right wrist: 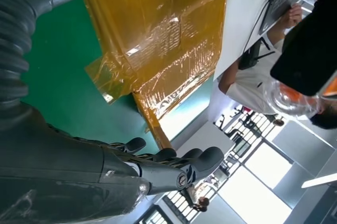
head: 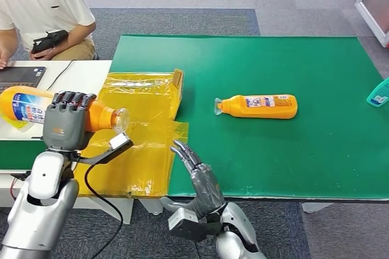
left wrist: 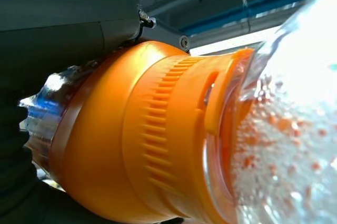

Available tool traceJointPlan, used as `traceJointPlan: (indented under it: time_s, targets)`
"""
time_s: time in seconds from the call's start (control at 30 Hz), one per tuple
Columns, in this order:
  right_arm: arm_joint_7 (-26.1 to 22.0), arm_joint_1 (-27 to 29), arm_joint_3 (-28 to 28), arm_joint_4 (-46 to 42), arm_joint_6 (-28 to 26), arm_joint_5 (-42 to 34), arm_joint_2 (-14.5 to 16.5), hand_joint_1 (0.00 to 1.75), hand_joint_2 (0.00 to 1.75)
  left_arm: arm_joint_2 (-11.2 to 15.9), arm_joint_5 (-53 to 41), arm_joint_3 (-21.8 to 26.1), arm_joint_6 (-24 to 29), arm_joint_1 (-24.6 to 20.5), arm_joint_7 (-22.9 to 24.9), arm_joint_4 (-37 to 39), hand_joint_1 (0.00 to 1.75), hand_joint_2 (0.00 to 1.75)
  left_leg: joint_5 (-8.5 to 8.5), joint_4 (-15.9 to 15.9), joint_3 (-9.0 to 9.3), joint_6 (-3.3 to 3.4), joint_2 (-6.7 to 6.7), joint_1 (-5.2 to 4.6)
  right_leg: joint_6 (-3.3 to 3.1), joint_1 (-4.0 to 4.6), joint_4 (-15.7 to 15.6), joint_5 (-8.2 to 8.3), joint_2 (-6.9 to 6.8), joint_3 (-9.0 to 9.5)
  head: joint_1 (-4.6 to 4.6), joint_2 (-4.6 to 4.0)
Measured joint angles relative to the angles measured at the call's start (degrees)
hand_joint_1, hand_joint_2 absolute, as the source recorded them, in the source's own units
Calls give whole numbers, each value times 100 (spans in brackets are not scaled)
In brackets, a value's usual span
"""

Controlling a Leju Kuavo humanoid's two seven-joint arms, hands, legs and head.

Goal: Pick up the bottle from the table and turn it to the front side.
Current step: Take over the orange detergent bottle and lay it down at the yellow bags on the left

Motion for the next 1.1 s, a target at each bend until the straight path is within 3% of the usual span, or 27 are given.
traceJointPlan:
  time_s: [0.1, 0.23, 0.5, 0.87, 1.1]
  targets:
    - [-54, -3, 2, 2, 112, -37, 0, 0, 175, -138, 3, 375, -120, -130, -133, 511, 175, 175, 1, 0, -5, 0, 0, 0, 0, 0, 0, 0, -1, -6, 0, 0]
    - [-99, -46, 47, 2, 244, -45, 0, 0, 175, -343, 3, 721, -394, -734, -64, 1548, 175, 175, 11, 0, -15, 3, -2, 0, 3, 0, 0, 10, -2, -10, 0, 0]
    - [-111, -121, 139, 2, 301, -56, 0, 0, 175, -670, 1, 771, -414, -1623, 72, 3138, 175, 175, 22, 1, -32, 9, -1, -1, 4, 0, 0, 25, -3, -25, 0, 0]
    - [-128, -141, 161, 2, 349, -85, 0, 0, 175, -1167, 3, 599, -391, -1907, -3, 3800, 175, 175, 22, 2, -42, 9, -1, -1, 4, -1, 0, 25, -3, -37, 0, 0]
    - [-141, -164, 208, 2, 387, -173, 0, 0, 175, -1563, 3, 247, -412, -1988, -126, 4022, 175, 175, 22, 2, -44, 9, 0, -2, 8, -5, -1, 29, -1, -38, 1, 0]
